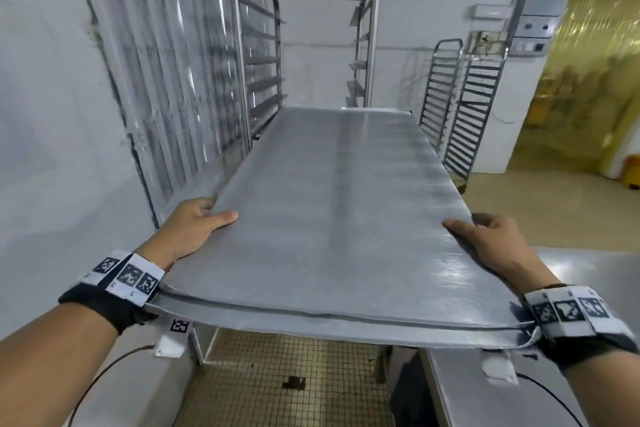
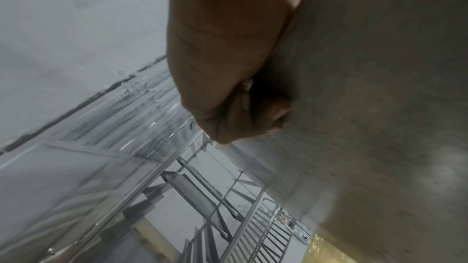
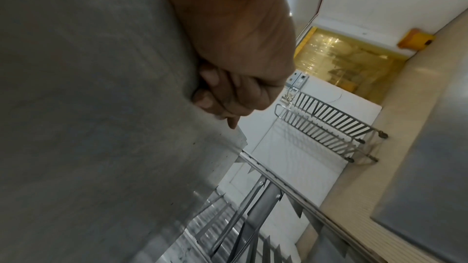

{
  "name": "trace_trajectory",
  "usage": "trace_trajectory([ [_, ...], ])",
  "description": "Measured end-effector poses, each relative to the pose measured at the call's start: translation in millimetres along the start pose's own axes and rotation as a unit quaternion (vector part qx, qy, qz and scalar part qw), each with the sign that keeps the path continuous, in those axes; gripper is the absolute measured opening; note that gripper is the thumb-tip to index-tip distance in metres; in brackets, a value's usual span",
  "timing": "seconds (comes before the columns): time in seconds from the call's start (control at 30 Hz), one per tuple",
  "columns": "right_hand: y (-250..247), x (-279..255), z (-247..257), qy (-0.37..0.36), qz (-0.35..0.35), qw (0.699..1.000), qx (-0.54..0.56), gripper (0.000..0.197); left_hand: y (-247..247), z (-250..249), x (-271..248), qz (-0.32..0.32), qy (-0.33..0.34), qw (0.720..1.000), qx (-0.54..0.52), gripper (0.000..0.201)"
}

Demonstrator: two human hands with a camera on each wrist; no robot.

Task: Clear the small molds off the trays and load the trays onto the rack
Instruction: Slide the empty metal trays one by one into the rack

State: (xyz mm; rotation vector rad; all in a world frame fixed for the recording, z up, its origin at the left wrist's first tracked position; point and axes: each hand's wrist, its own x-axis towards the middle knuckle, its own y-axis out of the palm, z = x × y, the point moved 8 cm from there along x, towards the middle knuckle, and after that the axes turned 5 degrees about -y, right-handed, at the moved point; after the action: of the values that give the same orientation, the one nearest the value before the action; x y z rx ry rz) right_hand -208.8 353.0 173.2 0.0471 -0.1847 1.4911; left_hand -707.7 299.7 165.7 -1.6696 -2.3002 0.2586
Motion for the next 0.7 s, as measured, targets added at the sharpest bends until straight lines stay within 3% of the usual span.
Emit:
trace_trajectory([
  [0.07, 27.0, 10.4, 5.2, 0.005, 0.017, 1.000, -0.011, 0.031, -18.3, 11.7, 11.4, -0.011, -0.017, 1.000, 0.000, 0.056],
  [0.17, 60.5, 31.8, 10.2, 0.002, 0.022, 1.000, -0.018, 0.026, -40.2, 22.3, 33.3, -0.033, -0.025, 0.999, 0.004, 0.021],
  [0.23, 81.5, 47.1, 13.6, 0.001, 0.021, 0.999, -0.025, 0.023, -52.0, 26.3, 52.1, -0.040, -0.025, 0.999, 0.016, 0.012],
  [0.7, 176.4, 170.9, 11.4, -0.019, 0.015, 0.994, -0.103, 0.027, -93.7, 46.7, 214.6, -0.019, -0.016, 0.998, 0.053, 0.013],
])
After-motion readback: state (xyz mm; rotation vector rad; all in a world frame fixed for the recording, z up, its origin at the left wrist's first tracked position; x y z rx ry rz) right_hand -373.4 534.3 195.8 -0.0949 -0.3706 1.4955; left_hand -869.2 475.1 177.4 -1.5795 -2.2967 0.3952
